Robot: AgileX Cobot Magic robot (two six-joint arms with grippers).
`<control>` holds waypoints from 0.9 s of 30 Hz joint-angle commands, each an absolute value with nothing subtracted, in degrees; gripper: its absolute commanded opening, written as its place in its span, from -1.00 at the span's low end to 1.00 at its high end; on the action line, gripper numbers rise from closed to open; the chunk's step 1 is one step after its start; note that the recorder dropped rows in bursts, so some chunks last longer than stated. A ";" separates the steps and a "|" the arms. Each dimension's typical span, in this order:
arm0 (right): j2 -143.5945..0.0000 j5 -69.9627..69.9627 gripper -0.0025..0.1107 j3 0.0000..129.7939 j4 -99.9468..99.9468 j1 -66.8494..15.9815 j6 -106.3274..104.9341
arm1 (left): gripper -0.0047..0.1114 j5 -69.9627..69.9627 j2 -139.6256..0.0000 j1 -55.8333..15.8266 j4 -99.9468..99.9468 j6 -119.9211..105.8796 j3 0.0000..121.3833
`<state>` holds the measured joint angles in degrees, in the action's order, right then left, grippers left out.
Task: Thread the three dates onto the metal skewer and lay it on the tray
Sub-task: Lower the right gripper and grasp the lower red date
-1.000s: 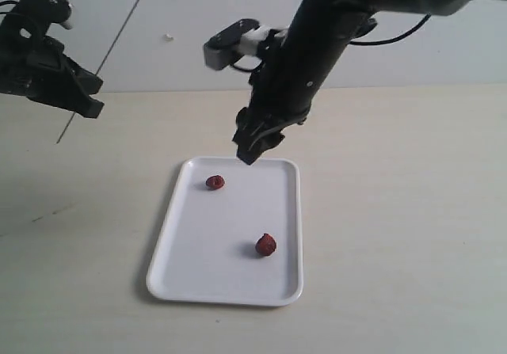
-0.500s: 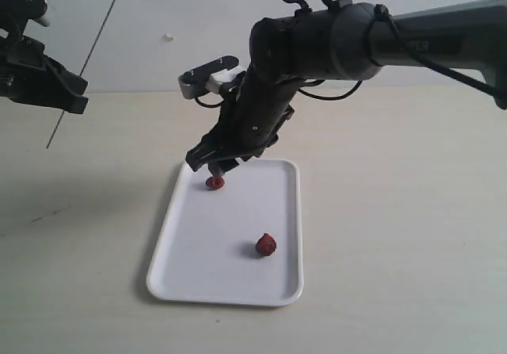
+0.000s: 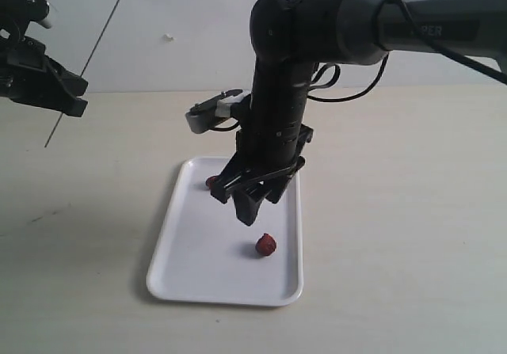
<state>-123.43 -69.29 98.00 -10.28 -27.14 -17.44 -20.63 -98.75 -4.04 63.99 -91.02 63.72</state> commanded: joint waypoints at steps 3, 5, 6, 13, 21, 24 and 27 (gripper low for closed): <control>-122.72 -69.96 -0.01 93.89 -13.14 -27.36 -21.09 | -0.92 -21.07 -98.47 -3.97 64.70 -91.20 63.50; -122.72 -69.80 -0.01 92.08 -10.63 -27.36 -20.96 | -0.92 -21.32 -98.47 -3.97 64.70 -91.20 63.50; -122.72 -68.87 -0.01 91.47 -9.94 -27.36 -20.96 | -0.92 -21.56 -98.47 -3.97 64.70 -91.20 63.50; -122.72 -62.50 0.02 88.89 -9.52 -27.36 -20.96 | -0.92 -22.36 -98.47 -3.97 64.70 -91.20 63.50; -122.72 -56.33 0.07 85.39 -9.39 -27.36 -20.96 | -0.92 -22.55 -98.47 -3.97 64.70 -91.20 63.50; -122.72 -52.06 0.07 83.30 -9.39 -27.36 -20.96 | -0.92 -22.58 -98.47 -3.97 64.70 -91.20 63.50; -122.72 -47.95 0.07 81.44 -9.39 -27.36 -20.96 | -0.92 -22.58 -98.47 -3.97 64.70 -91.20 63.50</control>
